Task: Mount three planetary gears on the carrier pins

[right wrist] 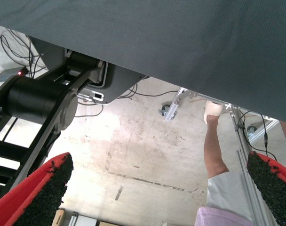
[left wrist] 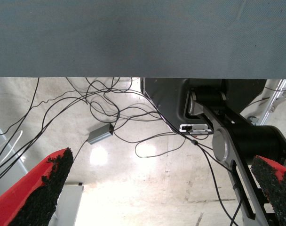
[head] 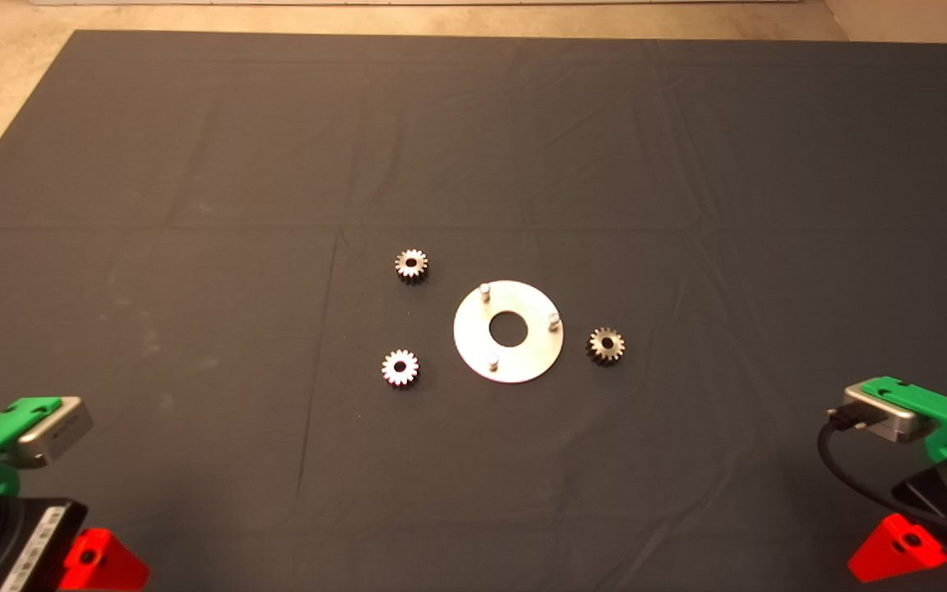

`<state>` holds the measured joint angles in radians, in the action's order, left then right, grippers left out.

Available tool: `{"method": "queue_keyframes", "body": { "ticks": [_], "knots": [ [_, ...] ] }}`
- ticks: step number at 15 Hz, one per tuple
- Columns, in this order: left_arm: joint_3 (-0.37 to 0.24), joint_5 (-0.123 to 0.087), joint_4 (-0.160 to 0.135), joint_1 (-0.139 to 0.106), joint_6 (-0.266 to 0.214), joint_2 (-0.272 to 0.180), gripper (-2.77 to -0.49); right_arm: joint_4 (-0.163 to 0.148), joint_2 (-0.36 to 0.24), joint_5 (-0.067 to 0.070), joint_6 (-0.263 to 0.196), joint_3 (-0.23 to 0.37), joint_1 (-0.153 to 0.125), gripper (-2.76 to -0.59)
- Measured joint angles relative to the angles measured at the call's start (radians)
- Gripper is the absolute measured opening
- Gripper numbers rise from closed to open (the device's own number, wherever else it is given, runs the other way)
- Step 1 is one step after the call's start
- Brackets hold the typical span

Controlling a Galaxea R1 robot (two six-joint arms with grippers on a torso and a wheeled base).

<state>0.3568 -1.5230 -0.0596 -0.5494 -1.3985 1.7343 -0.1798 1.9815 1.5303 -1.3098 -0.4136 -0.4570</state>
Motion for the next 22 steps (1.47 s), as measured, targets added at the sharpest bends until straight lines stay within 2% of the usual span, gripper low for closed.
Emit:
{"method": "queue_keyframes", "body": {
  "ticks": [5, 7, 8, 10, 12, 15, 17, 20, 22],
  "knots": [
    [0.006, 0.000, 0.000, 0.000, 0.000, 0.009, -0.51, 0.000, 0.001, 0.001, 0.000, 0.000, 0.000, -0.61],
    [0.065, -0.002, -0.004, 0.000, 0.013, 0.058, -0.51, 0.000, 0.011, 0.001, 0.000, 0.000, 0.000, -0.61],
    [0.127, -0.002, -0.004, 0.000, 0.028, 0.102, -0.51, 0.000, 0.019, 0.000, 0.000, 0.000, 0.000, -0.61],
    [0.306, -0.002, 0.009, 0.000, 0.051, 0.212, -0.51, 0.000, 0.022, 0.001, 0.000, 0.000, 0.000, -0.61],
    [0.470, -0.003, 0.046, 0.000, 0.072, 0.351, -0.51, 0.000, 0.026, 0.001, 0.000, 0.000, 0.000, -0.61],
    [0.632, 0.004, 0.077, 0.003, 0.098, 0.554, -0.51, 0.000, 0.030, 0.001, 0.000, 0.000, 0.000, -0.61],
    [0.719, 0.005, 0.110, 0.011, 0.107, 0.633, -0.51, 0.000, 0.030, 0.001, 0.000, 0.000, 0.000, -0.61],
    [0.849, 0.003, 0.120, 0.031, 0.175, 0.728, -0.51, 0.000, 0.033, 0.000, 0.000, 0.000, 0.000, -0.61],
    [0.971, 0.003, 0.125, 0.054, 0.217, 0.798, -0.51, 0.000, 0.032, 0.003, 0.000, 0.000, 0.000, -0.61]
  ]
}}
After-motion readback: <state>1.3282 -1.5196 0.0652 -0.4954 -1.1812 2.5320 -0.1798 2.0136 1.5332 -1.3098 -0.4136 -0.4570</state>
